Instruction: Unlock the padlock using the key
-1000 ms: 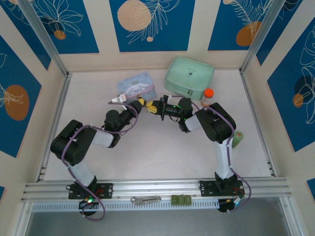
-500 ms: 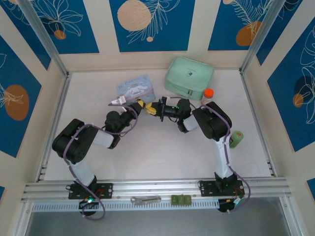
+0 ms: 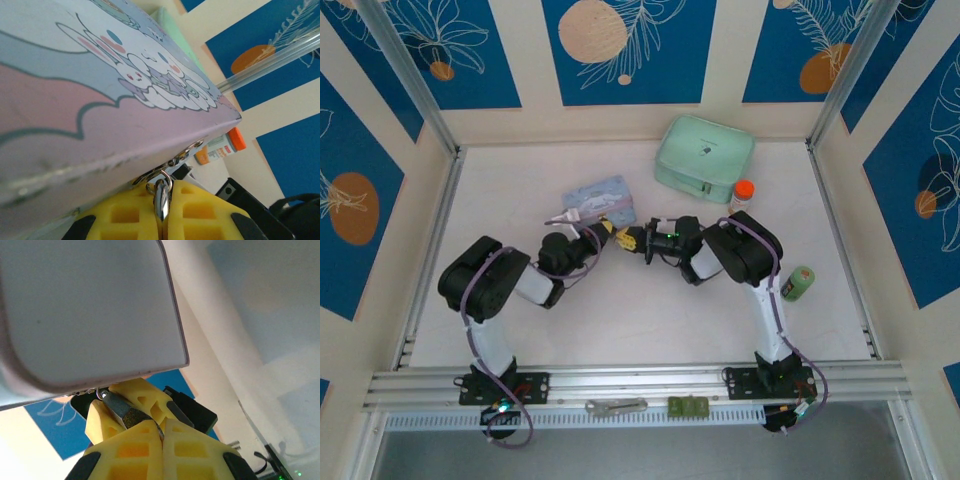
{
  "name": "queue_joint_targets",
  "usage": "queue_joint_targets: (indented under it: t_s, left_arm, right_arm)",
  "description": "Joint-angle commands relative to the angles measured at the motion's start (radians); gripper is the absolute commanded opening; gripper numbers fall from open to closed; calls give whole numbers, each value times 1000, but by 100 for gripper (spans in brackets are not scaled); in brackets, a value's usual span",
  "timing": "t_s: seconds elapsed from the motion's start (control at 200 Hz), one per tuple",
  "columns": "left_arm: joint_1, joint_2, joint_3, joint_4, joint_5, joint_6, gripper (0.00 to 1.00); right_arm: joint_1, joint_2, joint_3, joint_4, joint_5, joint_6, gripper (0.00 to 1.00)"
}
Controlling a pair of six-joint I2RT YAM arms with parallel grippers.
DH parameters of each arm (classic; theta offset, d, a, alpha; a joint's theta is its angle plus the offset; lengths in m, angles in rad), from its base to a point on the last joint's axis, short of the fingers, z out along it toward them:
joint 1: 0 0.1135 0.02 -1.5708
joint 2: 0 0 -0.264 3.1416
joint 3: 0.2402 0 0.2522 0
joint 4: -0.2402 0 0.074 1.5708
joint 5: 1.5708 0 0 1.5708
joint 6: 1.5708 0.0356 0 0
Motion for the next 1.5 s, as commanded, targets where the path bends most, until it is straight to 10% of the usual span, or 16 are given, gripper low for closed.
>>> queue_joint_targets:
  t_s: [0.0, 0.17, 0.46, 0.665, 1.28, 1.496]
  left_arm:
    - [-137, 58, 14, 87, 313, -57, 0]
    - [-148, 105, 15, 87, 281, -71, 0]
    - [-161, 118, 16, 87, 236, -96, 34]
    - [-173, 116, 10, 87, 201, -104, 27]
    - [-101, -95, -205, 87, 49, -164, 100]
    - [-76, -135, -217, 63, 38, -217, 100]
  right_arm:
    - [104, 10, 22, -6, 98, 229, 0]
    - [136, 38, 26, -6, 122, 243, 0]
    - [153, 35, 16, -7, 141, 256, 0]
    - [154, 34, -15, -6, 154, 248, 0]
    - [148, 52, -76, -6, 168, 190, 0]
    - [148, 63, -83, -22, 180, 169, 0]
